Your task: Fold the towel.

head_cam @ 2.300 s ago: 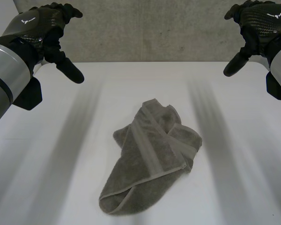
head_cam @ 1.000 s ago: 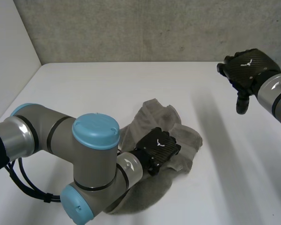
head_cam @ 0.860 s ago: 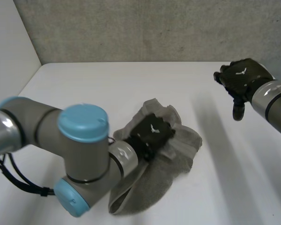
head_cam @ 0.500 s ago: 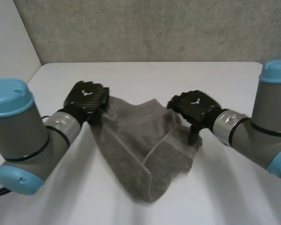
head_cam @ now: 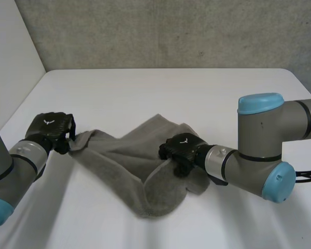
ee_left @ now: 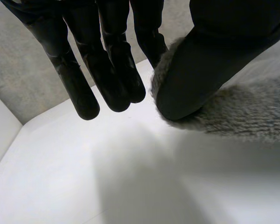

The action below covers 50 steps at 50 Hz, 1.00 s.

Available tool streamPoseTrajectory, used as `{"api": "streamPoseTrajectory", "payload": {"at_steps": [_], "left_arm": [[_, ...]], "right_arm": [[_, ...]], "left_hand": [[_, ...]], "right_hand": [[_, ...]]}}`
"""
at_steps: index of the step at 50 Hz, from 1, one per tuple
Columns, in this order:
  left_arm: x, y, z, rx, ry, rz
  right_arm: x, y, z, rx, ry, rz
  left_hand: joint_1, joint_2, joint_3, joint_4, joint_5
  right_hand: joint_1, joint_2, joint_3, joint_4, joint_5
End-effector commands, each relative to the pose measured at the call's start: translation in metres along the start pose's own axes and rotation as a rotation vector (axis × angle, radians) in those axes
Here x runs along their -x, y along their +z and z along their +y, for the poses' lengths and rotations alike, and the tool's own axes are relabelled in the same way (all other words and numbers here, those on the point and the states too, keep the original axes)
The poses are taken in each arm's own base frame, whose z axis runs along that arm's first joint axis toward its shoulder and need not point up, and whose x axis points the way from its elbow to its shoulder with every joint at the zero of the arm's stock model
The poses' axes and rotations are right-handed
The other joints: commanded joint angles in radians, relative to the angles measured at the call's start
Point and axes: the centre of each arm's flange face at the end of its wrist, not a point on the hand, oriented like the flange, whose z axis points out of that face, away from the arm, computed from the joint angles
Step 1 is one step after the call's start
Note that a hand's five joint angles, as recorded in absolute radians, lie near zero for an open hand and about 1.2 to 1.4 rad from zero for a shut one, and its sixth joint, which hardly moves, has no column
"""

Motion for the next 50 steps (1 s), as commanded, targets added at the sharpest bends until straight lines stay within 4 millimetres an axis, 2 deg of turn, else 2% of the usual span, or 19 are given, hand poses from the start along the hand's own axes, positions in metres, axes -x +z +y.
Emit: {"api": "streamPoseTrajectory", "payload": {"at_steps": [1,2,4,7,9,10,11,12,16,22,27,32,39,50], "left_arm": [[-0.003,-0.003,0.003,-0.001,0.001,0.012],[-0.003,-0.003,0.003,-0.001,0.001,0.012],[-0.003,-0.011,-0.005,-0.034,0.006,0.01],[-0.007,-0.021,-0.011,-0.078,0.013,0.027],[-0.01,-0.025,-0.013,-0.106,0.018,0.05],[-0.01,-0.025,-0.013,-0.107,0.018,0.05],[-0.015,-0.031,-0.015,-0.14,0.023,0.087],[-0.021,-0.037,-0.017,-0.17,0.031,0.13],[-0.031,-0.047,-0.017,-0.221,0.043,0.218],[-0.043,-0.056,-0.009,-0.224,0.055,0.327],[-0.048,-0.063,0.005,-0.169,0.045,0.353],[-0.051,-0.068,0.013,-0.148,0.036,0.377],[-0.057,-0.075,0.024,-0.119,0.022,0.429],[-0.061,-0.08,0.032,-0.098,0.015,0.442]], "right_arm": [[-0.004,-0.021,-0.027,-0.066,-0.032,0.036],[-0.004,-0.021,-0.027,-0.066,-0.032,0.036],[-0.005,-0.031,-0.036,-0.089,-0.043,0.059],[-0.004,-0.042,-0.046,-0.117,-0.059,0.08],[-0.003,-0.045,-0.05,-0.125,-0.067,0.085],[-0.003,-0.049,-0.053,-0.131,-0.075,0.091],[-0.003,-0.049,-0.053,-0.132,-0.075,0.091],[-0.004,-0.05,-0.054,-0.135,-0.077,0.098],[-0.003,-0.052,-0.054,-0.133,-0.078,0.1],[0.002,-0.051,-0.042,-0.095,-0.066,0.084],[0.01,-0.053,-0.027,-0.048,-0.114,0.066],[0.015,-0.058,-0.02,-0.039,-0.172,0.066],[0.022,-0.065,-0.015,-0.102,-0.23,0.097],[0.023,-0.077,-0.014,-0.144,-0.249,0.133]], "left_hand": [[-0.398,-0.428,-0.427,-0.428,-0.407],[-0.401,-0.43,-0.43,-0.43,-0.41],[-0.682,-0.711,-0.711,-0.711,-0.691],[-0.776,-0.806,-0.805,-0.806,-0.785],[-0.779,-0.809,-0.809,-0.809,-0.789],[-0.779,-0.809,-0.809,-0.809,-0.789],[-0.777,-0.806,-0.806,-0.806,-0.786],[-0.777,-0.806,-0.806,-0.806,-0.786],[-0.768,-0.797,-0.797,-0.797,-0.777],[-0.75,-0.78,-0.779,-0.779,-0.759],[-0.624,-0.654,-0.654,-0.654,-0.633],[-0.524,-0.554,-0.553,-0.554,-0.533],[-0.527,-0.556,-0.556,-0.556,-0.536],[-0.542,-0.571,-0.571,-0.571,-0.551]], "right_hand": [[0.193,0.143,0.158,0.114,0.128],[0.193,0.143,0.158,0.114,0.128],[0.193,0.143,0.158,0.114,0.128],[0.193,0.143,0.158,0.114,0.128],[0.193,0.143,0.158,0.114,0.128],[0.098,0.048,0.063,0.019,0.033],[0.097,0.047,0.062,0.018,0.032],[-0.075,-0.124,-0.109,-0.153,-0.14],[-0.261,-0.311,-0.296,-0.34,-0.326],[-0.317,-0.367,-0.352,-0.396,-0.382],[-0.546,-0.596,-0.581,-0.624,-0.611],[-0.54,-0.59,-0.575,-0.619,-0.605],[-0.52,-0.57,-0.555,-0.598,-0.585],[-0.546,-0.596,-0.581,-0.624,-0.611]]}}
